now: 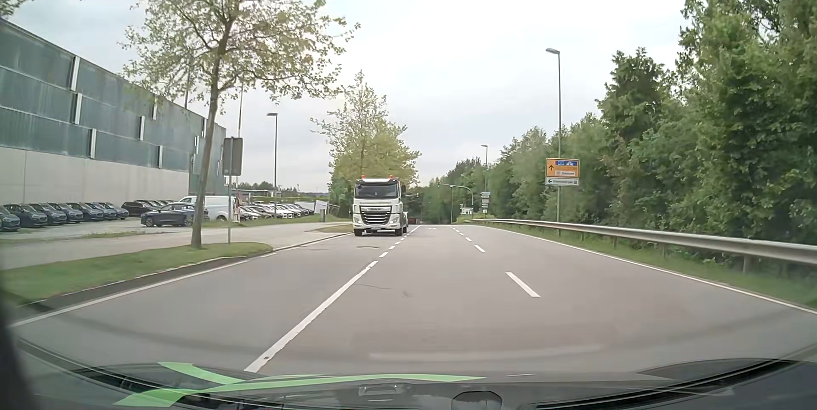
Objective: Follow the waypoints while adhering to traffic rules and regulations
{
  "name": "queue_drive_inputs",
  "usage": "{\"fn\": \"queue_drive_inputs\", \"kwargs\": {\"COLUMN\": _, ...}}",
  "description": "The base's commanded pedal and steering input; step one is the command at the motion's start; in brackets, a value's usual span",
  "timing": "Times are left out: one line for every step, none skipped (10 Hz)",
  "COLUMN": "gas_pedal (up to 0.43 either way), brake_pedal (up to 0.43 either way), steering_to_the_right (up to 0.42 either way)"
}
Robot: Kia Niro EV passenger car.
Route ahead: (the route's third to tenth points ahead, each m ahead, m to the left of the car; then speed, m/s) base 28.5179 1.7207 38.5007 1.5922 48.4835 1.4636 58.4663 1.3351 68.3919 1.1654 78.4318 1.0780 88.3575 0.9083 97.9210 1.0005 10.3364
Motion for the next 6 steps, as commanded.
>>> {"fn": "queue_drive_inputs", "kwargs": {"gas_pedal": 0.000, "brake_pedal": 0.030, "steering_to_the_right": -0.004}}
{"fn": "queue_drive_inputs", "kwargs": {"gas_pedal": 0.000, "brake_pedal": 0.037, "steering_to_the_right": -0.004}}
{"fn": "queue_drive_inputs", "kwargs": {"gas_pedal": 0.000, "brake_pedal": 0.024, "steering_to_the_right": -0.004}}
{"fn": "queue_drive_inputs", "kwargs": {"gas_pedal": 0.000, "brake_pedal": 0.018, "steering_to_the_right": -0.004}}
{"fn": "queue_drive_inputs", "kwargs": {"gas_pedal": 0.000, "brake_pedal": 0.018, "steering_to_the_right": -0.004}}
{"fn": "queue_drive_inputs", "kwargs": {"gas_pedal": 0.000, "brake_pedal": 0.012, "steering_to_the_right": -0.004}}
